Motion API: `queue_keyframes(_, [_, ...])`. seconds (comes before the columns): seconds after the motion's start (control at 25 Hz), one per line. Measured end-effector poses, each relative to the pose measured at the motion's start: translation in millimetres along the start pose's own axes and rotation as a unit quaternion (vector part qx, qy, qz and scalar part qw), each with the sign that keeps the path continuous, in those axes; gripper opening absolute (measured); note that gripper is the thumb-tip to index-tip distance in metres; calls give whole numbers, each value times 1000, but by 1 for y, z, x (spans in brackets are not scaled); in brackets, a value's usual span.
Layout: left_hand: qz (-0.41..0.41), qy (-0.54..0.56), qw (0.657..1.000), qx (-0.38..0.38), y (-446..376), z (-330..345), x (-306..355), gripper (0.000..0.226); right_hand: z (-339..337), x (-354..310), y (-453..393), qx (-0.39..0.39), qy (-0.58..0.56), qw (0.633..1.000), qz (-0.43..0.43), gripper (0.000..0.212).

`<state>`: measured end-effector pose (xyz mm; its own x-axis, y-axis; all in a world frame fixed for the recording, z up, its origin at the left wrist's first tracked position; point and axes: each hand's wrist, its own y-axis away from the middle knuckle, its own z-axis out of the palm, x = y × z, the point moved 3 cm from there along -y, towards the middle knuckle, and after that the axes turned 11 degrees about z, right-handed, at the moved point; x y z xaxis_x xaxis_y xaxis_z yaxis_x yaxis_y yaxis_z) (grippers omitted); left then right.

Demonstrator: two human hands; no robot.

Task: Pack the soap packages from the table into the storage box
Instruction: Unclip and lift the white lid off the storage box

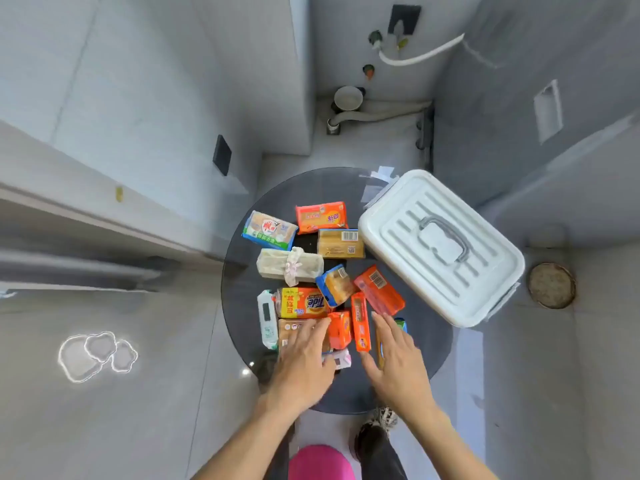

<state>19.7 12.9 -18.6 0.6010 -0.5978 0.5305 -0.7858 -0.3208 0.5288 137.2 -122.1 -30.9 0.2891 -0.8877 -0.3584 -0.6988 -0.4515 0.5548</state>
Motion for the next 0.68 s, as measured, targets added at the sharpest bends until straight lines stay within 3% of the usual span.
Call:
queue_keyframes(0.16, [127, -144, 971, 141, -92, 8, -33, 71, 41, 6, -87, 95, 73, 988, -92, 70])
queue_keyframes(0.28, [177, -107, 962, 180, -118, 25, -52, 56, 85, 26, -99, 136, 32, 979, -151, 62])
queue_keyframes(0.44, [237, -88, 924, 288, -136, 49, -80, 42, 115, 45, -119, 190, -44, 962, -192, 62])
queue_keyframes(0.56, [264, -58, 913, 306, -134, 49, -78, 40, 114, 42, -115, 227, -70, 949, -209, 63])
queue_keyframes(0.68, [265, -60, 911, 310, -131, 48, -79, 41, 112, 41, -114, 204, -97, 953, -201, 65])
